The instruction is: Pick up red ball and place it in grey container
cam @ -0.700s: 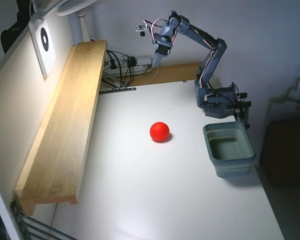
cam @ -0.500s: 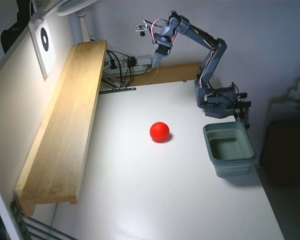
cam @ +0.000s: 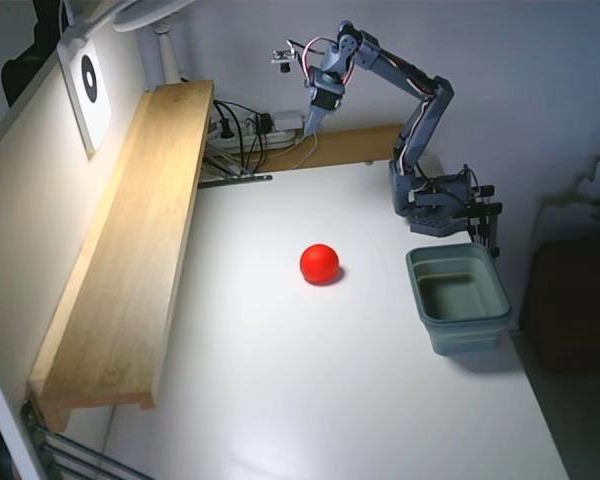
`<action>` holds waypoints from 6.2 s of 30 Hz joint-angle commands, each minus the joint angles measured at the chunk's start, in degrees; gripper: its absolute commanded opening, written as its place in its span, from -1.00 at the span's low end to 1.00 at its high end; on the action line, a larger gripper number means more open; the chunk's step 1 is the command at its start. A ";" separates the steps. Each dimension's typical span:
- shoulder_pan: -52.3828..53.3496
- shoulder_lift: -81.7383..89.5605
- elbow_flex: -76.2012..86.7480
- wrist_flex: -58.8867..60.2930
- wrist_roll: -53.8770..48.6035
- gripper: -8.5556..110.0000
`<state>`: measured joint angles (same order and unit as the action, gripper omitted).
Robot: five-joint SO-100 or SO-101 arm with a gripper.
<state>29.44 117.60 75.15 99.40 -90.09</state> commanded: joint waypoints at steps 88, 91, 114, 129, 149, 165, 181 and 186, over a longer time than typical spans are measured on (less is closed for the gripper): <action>-27.05 11.82 25.32 -10.44 0.09 -0.21; -27.05 13.14 28.84 -12.65 0.09 -0.21; -27.05 16.86 39.65 -19.75 0.09 -0.21; -27.05 8.26 37.24 -25.94 0.09 -0.21; -27.05 -15.10 23.70 -35.75 0.09 -0.21; -27.05 -14.58 31.12 -42.66 0.09 -0.21; -27.05 -16.73 41.77 -55.46 0.09 -0.21; -27.05 -17.95 44.50 -59.40 0.09 -0.21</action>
<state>2.02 99.23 118.48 41.40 -90.09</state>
